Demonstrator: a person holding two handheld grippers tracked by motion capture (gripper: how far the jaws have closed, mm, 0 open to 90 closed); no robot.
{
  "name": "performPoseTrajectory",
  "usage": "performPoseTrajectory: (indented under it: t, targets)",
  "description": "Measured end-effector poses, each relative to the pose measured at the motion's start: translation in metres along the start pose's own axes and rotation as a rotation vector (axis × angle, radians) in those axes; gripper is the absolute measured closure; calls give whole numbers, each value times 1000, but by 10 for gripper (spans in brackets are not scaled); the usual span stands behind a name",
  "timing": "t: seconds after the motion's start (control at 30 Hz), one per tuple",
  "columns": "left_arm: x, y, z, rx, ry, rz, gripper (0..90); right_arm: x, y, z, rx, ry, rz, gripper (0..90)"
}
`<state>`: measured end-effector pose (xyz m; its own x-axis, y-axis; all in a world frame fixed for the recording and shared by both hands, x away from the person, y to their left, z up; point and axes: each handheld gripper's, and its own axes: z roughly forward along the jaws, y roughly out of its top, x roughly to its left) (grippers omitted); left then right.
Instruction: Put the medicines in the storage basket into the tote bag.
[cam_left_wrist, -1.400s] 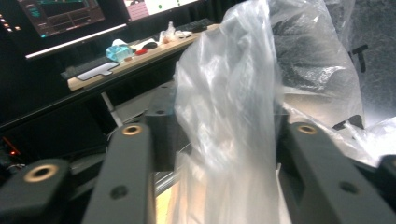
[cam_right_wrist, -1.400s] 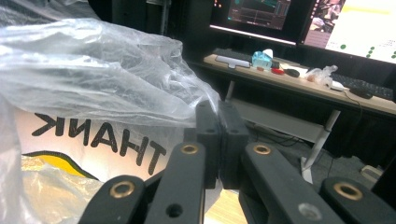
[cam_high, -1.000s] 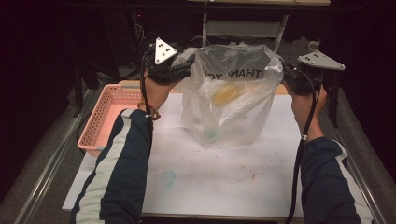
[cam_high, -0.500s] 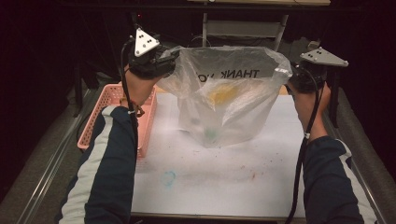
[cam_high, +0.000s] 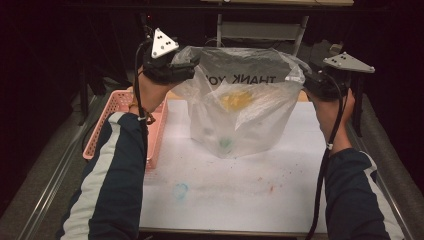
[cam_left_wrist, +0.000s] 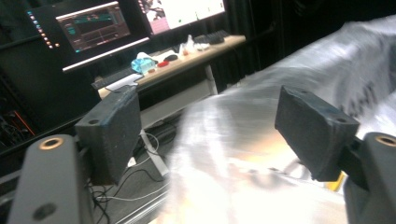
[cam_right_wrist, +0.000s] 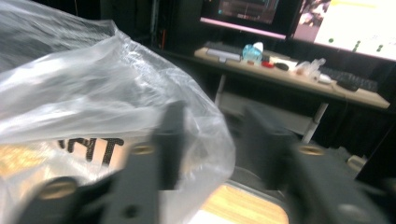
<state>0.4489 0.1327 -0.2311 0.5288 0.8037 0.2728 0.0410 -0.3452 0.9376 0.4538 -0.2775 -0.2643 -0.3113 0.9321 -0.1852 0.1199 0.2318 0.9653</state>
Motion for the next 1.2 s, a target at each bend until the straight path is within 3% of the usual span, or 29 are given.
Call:
performPoseTrajectory:
  t: [0.13, 0.33, 0.6, 0.7, 0.97, 1.2]
  targets:
    - [0, -11, -11, -22, 5, -10, 203, -4, -4, -15, -18, -2, -6, 458]
    - [-9, -34, -31, -87, -5, 9, 205, -7, -12, -38, -62, 17, -15, 438]
    - [-22, -69, -47, -109, -26, 9, 204, 7, -33, -49, -60, 54, -47, 411]
    - [-28, -81, -52, -124, -37, 13, 204, 14, -42, -54, -69, 68, -39, 391]
    - [-45, -108, -60, -101, -54, 67, 204, 37, -58, -62, -67, 130, -66, 348]
    - [-43, -127, -63, -85, -61, 28, 203, 46, -71, -62, -59, 145, -50, 309]
